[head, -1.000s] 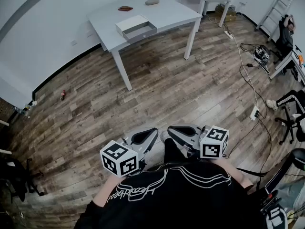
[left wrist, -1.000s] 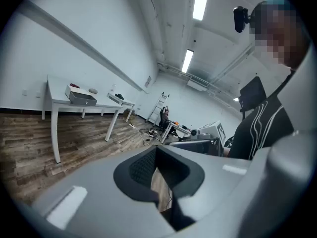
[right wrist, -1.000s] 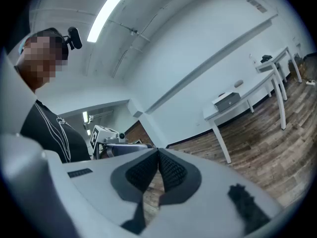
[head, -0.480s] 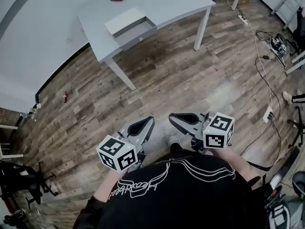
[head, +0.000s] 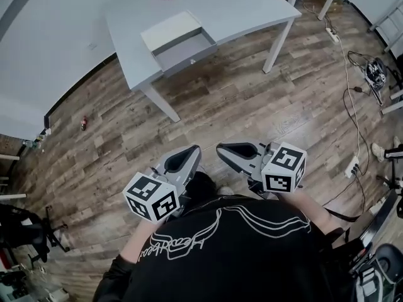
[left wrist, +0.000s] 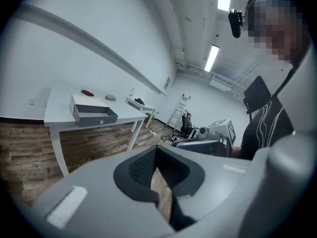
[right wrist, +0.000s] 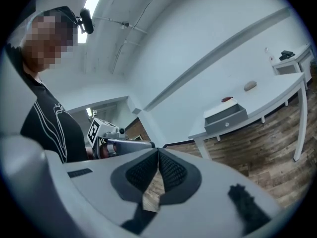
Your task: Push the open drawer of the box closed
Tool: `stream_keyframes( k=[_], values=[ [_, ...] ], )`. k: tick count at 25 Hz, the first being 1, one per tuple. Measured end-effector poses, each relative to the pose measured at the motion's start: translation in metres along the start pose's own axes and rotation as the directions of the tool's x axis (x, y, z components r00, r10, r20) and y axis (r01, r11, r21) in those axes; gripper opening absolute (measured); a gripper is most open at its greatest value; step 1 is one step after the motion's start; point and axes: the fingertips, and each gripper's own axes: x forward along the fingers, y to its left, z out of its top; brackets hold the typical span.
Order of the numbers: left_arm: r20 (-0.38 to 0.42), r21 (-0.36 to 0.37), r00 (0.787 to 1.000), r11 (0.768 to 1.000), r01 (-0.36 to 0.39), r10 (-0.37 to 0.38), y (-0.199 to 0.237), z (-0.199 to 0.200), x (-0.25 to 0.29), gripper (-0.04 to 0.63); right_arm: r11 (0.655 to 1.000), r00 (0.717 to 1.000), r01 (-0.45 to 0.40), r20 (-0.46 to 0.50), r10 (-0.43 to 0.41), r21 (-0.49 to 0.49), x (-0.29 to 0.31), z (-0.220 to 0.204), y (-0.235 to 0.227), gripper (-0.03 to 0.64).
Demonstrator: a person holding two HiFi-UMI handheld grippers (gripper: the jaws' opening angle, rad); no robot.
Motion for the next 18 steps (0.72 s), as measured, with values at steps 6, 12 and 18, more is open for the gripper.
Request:
stream_keyframes(
  k=[6, 12, 18],
  values=[
    [0.038, -0.014, 0.999, 1.000, 0.003, -0.003, 0.047, 0.021, 0.019, 0.008, 0.998, 0.999, 0.036, -0.015, -0.037, -0.044, 0.031, 0.023, -0.038, 0.009],
    [0.047, -0.033, 0.998, 0.998, 0.048, -0.046, 0.098, 0.061, 0.046, 0.008, 0.997, 0.998, 0.064, -0.019, -0.065, -0.050, 0.076, 0.060, -0.080, 0.009],
    [0.025, -0.068, 0.997, 0.995, 0.073, -0.071, 0.153, 0.082, 0.062, 0.008, 0.999, 0.999, 0.031, 0.041, -0.032, 0.008, 0.119, 0.097, -0.115, 0.009]
  ],
)
